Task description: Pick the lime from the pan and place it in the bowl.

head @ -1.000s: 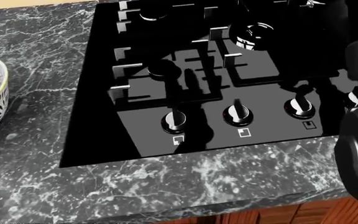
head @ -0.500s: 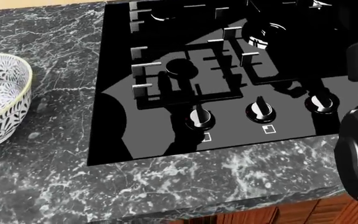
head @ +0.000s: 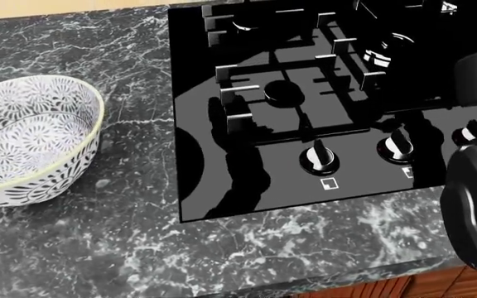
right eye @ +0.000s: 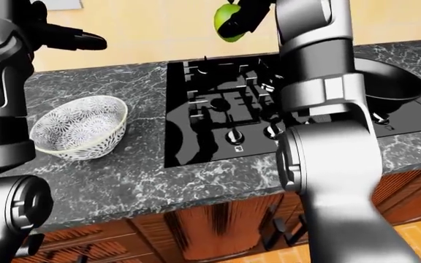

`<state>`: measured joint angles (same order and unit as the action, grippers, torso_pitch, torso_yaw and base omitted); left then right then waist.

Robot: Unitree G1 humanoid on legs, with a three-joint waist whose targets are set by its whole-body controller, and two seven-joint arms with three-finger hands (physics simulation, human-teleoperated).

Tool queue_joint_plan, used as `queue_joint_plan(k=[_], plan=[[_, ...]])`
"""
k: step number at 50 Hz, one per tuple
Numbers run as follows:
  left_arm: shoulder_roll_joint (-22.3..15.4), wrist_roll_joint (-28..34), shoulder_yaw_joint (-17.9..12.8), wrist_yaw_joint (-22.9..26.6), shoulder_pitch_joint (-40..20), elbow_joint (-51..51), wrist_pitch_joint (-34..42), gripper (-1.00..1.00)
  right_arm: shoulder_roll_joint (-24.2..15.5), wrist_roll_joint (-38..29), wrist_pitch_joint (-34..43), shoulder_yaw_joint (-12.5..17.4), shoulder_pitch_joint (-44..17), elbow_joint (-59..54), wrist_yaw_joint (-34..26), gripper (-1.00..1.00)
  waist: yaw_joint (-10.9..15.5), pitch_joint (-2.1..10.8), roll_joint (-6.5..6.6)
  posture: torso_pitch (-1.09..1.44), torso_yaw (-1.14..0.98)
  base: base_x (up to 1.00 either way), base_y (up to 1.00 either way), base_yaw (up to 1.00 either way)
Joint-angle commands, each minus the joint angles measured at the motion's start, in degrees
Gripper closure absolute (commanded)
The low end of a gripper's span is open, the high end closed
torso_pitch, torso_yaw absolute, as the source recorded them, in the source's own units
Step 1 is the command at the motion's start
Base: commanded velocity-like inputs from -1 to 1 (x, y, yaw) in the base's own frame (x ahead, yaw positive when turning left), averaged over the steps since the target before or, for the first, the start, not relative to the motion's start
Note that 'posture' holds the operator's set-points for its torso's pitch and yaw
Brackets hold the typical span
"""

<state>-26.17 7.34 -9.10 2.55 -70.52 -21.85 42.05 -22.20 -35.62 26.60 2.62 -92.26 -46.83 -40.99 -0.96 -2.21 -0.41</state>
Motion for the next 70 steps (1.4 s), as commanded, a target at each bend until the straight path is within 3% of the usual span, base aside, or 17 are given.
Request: queue_joint_plan(k=[1,4,5,11,17,19,20,21,35,38,39,41,47,52,62,67,70], plan=[[-0.4,0.2,0.0,-0.2,-2.4,1.6,-1.8,-1.0,-0.9,-0.1,-0.8,0.5,-2.0,1.3,0.8,1.0,-0.2,1.52,0.15,0.0,0.0,-0.02,0.2,0.0],[-0.4,0.2,0.0,-0.2,-2.4,1.3,-2.0,-1.0,-0.9,-0.1,-0.8,0.5,-1.8,1.3,0.8,1.0,0.1,2.43,-4.21,0.0,0.0,-0.02,0.21,0.0],[-0.4,0.2,-0.1,-0.2,-2.3,1.4,-1.9,-1.0,-0.9,-0.1,-0.8,0.5,-1.8,1.4,0.8,1.0,0.0,1.7,-1.66,0.0,0.0,-0.02,0.2,0.0],[-0.5,0.2,-0.2,-0.1,-2.2,2.1,-1.4,-1.0,-0.8,-0.1,-0.6,0.5,-1.6,1.9,0.6,1.0,1.0,2.45,-1.58,0.0,0.0,-0.05,0.27,0.0],[-0.5,0.2,-0.3,-0.2,-2.2,2.1,-1.5,-1.0,-0.9,-0.1,-0.6,0.5,-1.5,1.8,0.6,1.0,0.9,1.77,2.47,0.0,0.0,-0.08,0.33,0.0],[-0.5,0.2,-0.3,-0.1,-2.2,2.2,-1.4,-1.0,-0.9,-0.1,-0.5,0.5,-1.5,2.0,0.5,1.0,0.4,2.15,5.79,0.0,0.0,-0.09,0.33,0.0],[-0.5,0.2,-0.2,-0.2,-2.2,2.2,-1.4,-1.0,-0.9,-0.1,-0.4,0.5,-1.4,2.2,0.4,1.0,-0.1,3.85,7.97,0.0,0.0,-0.09,0.34,0.0],[-0.5,0.2,-0.2,-0.2,-2.2,2.3,-1.4,-1.0,-0.9,-0.1,-0.3,0.5,-1.3,2.4,0.4,1.0,0.5,2.24,5.55,0.0,0.0,-0.09,0.33,0.0],[-0.7,0.0,-0.3,-0.2,-2.0,2.3,-1.4,-1.0,-0.8,-0.1,-0.4,0.5,-1.0,2.6,0.3,1.0,-0.7,1.61,-0.01,0.0,0.0,-0.08,0.33,0.0],[-0.5,0.1,-0.3,-0.2,-1.9,2.4,-1.5,-1.0,-0.7,0.0,-0.5,0.5,-1.1,2.3,0.4,1.0,-0.5,2.7,-4.06,0.0,0.0,-0.08,0.32,0.0],[-0.5,0.1,-0.2,-0.2,-1.8,2.4,-1.5,-1.0,-0.8,0.0,-0.5,0.5,-1.1,2.3,0.4,1.0,-0.6,1.87,-1.61,0.0,0.0,-0.08,0.33,0.0],[-0.5,0.1,-0.2,-0.2,-2.0,2.4,-1.4,-1.0,-0.8,-0.1,-0.5,0.5,-1.2,2.3,0.4,1.0,0.1,3.23,-2.63,0.0,0.0,-0.08,0.33,0.0],[-0.3,0.3,0.0,-0.3,-2.5,1.9,-1.6,-1.0,-0.9,-0.1,-0.5,0.5,-1.2,2.3,0.3,1.0,1.1,1.84,0.23,0.0,0.0,-0.08,0.33,0.0],[-0.2,0.5,0.1,-0.3,-2.5,1.7,-1.8,-1.0,-0.9,0.0,-0.4,0.6,-1.0,2.6,0.3,1.0,-0.3,3.05,6.68,0.0,0.0,-0.08,0.33,0.0],[-0.3,0.5,-0.1,-0.2,-2.1,2.4,-1.5,-1.0,-0.8,0.2,-0.5,0.7,-0.9,3.4,0.2,1.0,-0.3,0.4,0.73,0.0,0.0,-0.07,0.29,0.0],[-0.4,0.5,-0.2,-0.1,-2.2,2.7,-1.2,-1.0,-0.8,0.4,-0.5,0.6,-1.2,3.6,-0.1,1.0,0.5,-0.71,0.34,0.0,0.0,0.0,0.0,0.0],[-0.4,0.5,-0.1,-0.1,-2.2,2.7,-1.2,-1.0,-0.5,0.5,-0.8,0.6,-2.4,2.2,0.3,1.0,1.6,-0.21,-2.61,0.0,0.0,0.0,0.0,0.0]])
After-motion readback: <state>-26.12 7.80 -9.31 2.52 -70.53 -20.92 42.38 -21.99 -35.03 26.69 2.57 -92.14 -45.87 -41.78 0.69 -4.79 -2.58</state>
